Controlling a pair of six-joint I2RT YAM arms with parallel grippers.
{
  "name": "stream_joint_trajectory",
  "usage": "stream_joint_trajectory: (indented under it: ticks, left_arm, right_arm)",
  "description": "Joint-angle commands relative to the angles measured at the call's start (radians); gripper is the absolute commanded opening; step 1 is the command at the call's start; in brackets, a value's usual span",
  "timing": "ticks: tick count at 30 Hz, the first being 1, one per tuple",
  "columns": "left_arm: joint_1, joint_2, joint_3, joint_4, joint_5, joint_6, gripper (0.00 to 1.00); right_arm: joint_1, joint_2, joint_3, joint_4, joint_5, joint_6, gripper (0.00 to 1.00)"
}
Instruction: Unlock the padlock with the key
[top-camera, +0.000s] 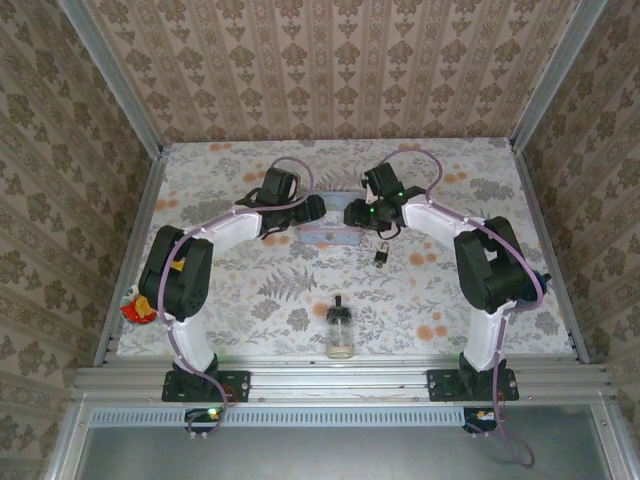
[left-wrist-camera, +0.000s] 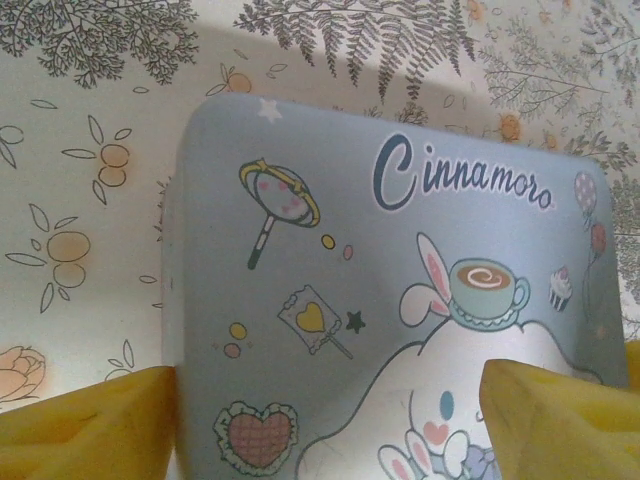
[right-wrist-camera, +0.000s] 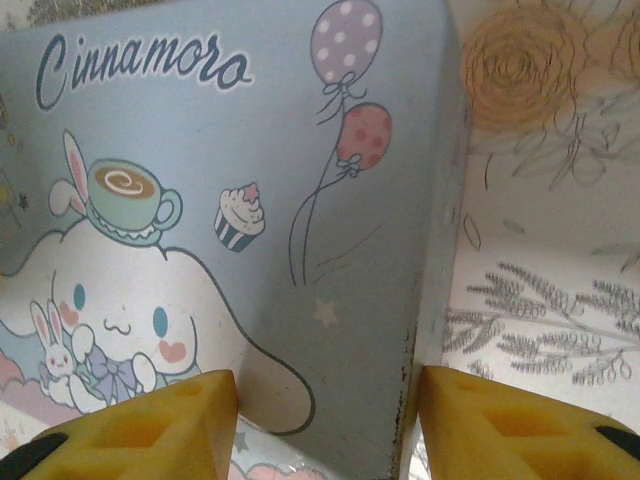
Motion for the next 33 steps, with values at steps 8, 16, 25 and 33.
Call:
stream_joint_trajectory:
  ticks: [8,16,25,33]
  left_arm:
    - [0.037,-0.170,-0.123,0.016,-0.066,-0.045,0.91]
    - [0.078,-0.658,-0.411,-0.108,-0.416,0.040,1.00]
    - [0.123,-1.265,-0.799,0.041,-0.781,0.351,1.00]
    - [0.242,-1.314,-1.063,0.420,-0.694,0.571,1.00]
  right_arm:
    - [0.004,-0.146,-0.022,-0.117,0.216,-0.008,0.66]
    - [-0.012,-0.441,-0.215,-0.105,0.399,-0.106,0.77]
    - [-0.084,-0.734,-0.471,0.015,0.538,-0.228,0.98]
    - [-0.098,-0.883,-0.782,0.448,0.618,-0.432,1.00]
